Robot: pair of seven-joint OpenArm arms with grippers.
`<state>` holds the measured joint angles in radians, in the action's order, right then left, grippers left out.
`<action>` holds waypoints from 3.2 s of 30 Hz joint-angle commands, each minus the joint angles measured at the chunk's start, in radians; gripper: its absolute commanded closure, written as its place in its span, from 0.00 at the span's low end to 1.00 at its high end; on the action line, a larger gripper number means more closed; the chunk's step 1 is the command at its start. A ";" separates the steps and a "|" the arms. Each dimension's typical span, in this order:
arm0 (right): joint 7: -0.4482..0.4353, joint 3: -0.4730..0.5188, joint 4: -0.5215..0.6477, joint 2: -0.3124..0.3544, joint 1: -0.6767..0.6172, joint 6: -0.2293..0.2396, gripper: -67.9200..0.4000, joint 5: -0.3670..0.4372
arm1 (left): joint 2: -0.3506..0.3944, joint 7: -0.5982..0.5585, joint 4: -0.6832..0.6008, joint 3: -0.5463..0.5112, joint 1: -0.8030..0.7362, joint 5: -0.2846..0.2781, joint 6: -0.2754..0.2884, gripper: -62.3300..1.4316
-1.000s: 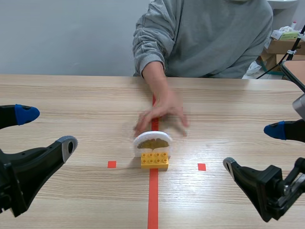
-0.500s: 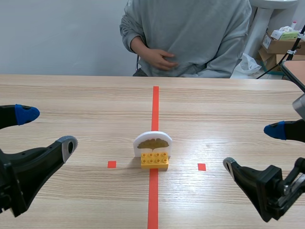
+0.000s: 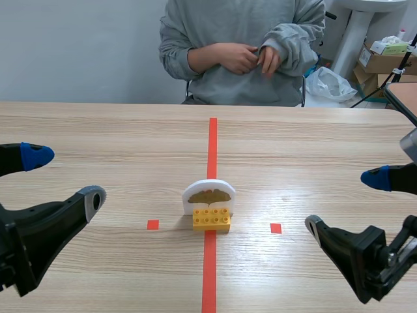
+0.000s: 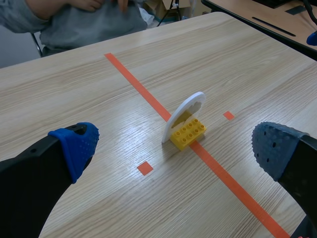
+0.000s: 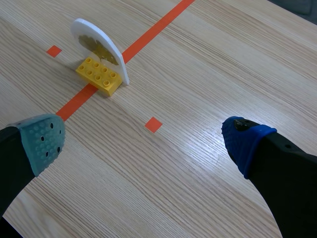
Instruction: Do the leaf sorting experiment
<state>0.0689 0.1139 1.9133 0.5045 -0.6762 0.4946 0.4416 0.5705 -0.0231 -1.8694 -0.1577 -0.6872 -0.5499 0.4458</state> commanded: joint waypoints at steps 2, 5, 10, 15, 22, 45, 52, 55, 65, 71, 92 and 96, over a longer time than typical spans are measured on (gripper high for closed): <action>-0.015 0.011 0.009 0.000 0.011 0.001 0.00 0.014 | -0.005 -0.014 -0.013 0.000 -0.008 -0.008 -0.001 0.00; -0.015 0.011 0.009 0.000 0.011 0.001 0.00 0.014 | -0.005 -0.014 -0.013 0.000 -0.008 -0.008 -0.001 0.00; -0.015 0.011 0.009 0.000 0.011 0.001 0.00 0.014 | -0.005 -0.014 -0.013 0.000 -0.008 -0.008 -0.001 0.00; -0.015 0.011 0.009 0.000 0.011 0.001 0.00 0.014 | -0.005 -0.014 -0.013 0.000 -0.008 -0.008 -0.001 0.00; -0.015 0.011 0.009 0.000 0.011 0.001 0.00 0.014 | -0.005 -0.014 -0.013 0.000 -0.008 -0.008 -0.001 0.00; 0.152 0.008 0.007 0.055 0.168 0.026 0.00 -0.011 | -0.005 -0.014 -0.013 0.000 -0.008 -0.008 -0.001 0.00; 0.166 -0.034 -0.045 0.122 0.326 0.026 0.00 -0.012 | -0.008 -0.014 -0.013 0.000 -0.008 -0.008 -0.001 0.00; 0.164 -0.080 -0.121 0.152 0.405 0.026 0.00 -0.010 | -0.011 -0.014 -0.013 0.000 -0.008 -0.008 -0.001 0.00; 0.150 -0.343 -0.338 0.184 0.690 0.101 0.00 -0.009 | -0.048 -0.013 -0.013 0.000 -0.008 -0.008 -0.001 0.00; 0.149 -0.512 -0.444 0.153 0.830 0.109 0.00 -0.057 | -0.060 -0.013 -0.013 0.000 -0.008 -0.008 -0.001 0.00; 0.069 -0.836 -0.783 -0.121 1.059 0.100 0.00 -0.208 | -0.061 -0.013 -0.013 0.000 -0.008 -0.008 -0.001 0.00; 0.051 -0.841 -0.829 -0.166 1.061 0.099 0.00 -0.220 | -0.061 -0.013 -0.013 0.000 -0.008 -0.008 -0.001 0.00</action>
<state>0.1310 -0.7288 1.0748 0.3412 0.3622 0.5922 0.2199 0.5175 -0.0265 -1.8694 -0.1574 -0.6872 -0.5499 0.4454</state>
